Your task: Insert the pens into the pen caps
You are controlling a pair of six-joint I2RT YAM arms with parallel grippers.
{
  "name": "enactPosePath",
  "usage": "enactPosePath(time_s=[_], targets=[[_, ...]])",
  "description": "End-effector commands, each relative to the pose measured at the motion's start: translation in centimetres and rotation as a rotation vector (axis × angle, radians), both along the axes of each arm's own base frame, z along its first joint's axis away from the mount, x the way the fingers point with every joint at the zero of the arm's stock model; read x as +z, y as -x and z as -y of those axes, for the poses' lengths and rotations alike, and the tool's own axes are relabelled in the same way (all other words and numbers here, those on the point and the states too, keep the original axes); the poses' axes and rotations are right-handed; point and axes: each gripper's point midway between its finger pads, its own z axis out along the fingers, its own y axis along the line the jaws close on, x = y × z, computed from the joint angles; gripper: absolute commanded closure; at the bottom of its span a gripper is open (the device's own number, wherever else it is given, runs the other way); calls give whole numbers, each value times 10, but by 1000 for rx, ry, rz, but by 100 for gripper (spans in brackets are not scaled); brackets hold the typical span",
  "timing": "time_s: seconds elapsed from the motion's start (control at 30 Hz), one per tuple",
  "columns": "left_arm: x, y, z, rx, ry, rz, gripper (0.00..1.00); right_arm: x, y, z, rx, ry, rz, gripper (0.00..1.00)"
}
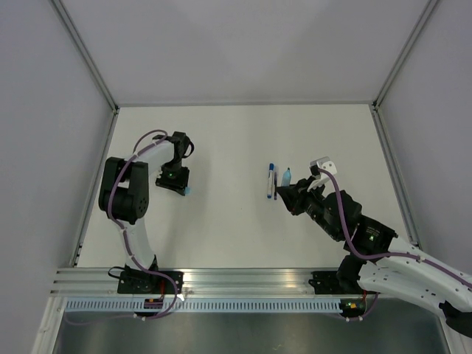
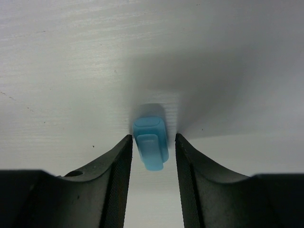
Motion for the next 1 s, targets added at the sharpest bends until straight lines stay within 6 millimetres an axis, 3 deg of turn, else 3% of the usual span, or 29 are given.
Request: enactPosePath(time_s=[0.0, 0.37, 0.47, 0.57, 0.63, 0.77, 0.97], targets=[[-25, 22, -11, -9, -40, -67, 54, 8, -3, 4, -22, -19, 31, 99], [-29, 25, -14, -19, -30, 11, 65, 10, -2, 4, -19, -22, 32, 99], [-28, 28, -16, -22, -36, 40, 75, 11, -3, 5, -25, -28, 37, 98], [-29, 30, -19, -41, -40, 46, 94, 6, -5, 4, -30, -14, 31, 99], [-28, 29, -19, -64, -36, 57, 98, 1, -6, 0, -27, 0, 20, 99], [-17, 22, -17, -127, -27, 96, 98, -7, -9, -8, -14, 27, -1, 100], [28, 8, -11, -255, -21, 240, 98, -23, -8, -28, 61, 46, -15, 100]])
